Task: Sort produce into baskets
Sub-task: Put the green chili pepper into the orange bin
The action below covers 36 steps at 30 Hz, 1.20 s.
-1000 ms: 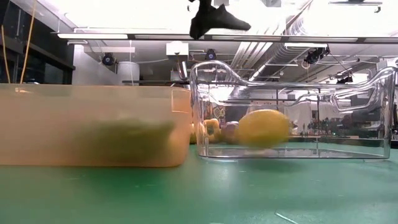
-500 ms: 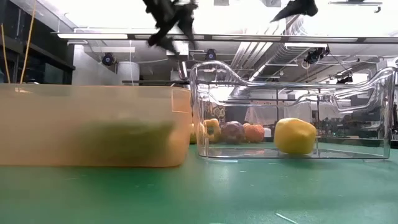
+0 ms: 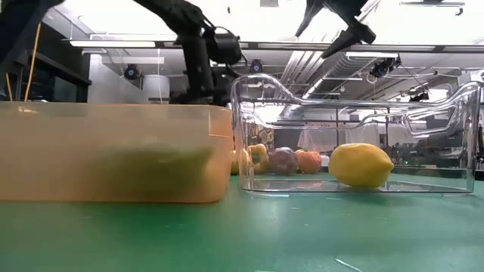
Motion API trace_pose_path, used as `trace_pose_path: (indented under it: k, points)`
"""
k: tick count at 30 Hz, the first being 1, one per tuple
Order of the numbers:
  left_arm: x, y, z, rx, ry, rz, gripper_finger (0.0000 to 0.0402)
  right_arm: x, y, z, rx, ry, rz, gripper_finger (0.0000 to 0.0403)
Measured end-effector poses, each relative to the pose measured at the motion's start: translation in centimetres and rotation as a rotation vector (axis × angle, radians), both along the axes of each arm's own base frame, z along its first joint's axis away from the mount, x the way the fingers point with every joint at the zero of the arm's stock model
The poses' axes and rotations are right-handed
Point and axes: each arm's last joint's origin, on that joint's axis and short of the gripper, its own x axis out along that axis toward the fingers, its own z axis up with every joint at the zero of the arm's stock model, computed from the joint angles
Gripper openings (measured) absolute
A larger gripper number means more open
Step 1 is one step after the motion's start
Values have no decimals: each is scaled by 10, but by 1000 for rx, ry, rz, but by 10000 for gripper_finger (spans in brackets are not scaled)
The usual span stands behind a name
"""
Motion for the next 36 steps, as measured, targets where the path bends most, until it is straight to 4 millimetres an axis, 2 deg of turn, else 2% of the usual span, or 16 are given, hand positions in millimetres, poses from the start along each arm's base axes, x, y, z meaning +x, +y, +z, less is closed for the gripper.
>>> trace_pose_path:
  k: [6,16,18,25,31,36]
  points:
    - [9,9,-38,-51,74,-1,291,4,-5,-7,33,19,-45,369]
    - [4,22,-42,-61,67,-6,291,0,-11,-10,119,2,-139,369]
    - [1,29,-47,-51,34,19,291,0,-12,-10,118,2,-142,369]
    - [-19,40,-80,-195,-61,76,291,0,-12,-10,122,-13,-180,369]
    - [-24,42,-86,-220,-79,87,291,0,-12,-10,153,-40,-217,369]
    - [-24,42,-86,-178,-54,10,275,0,-12,-10,147,-36,-212,369]
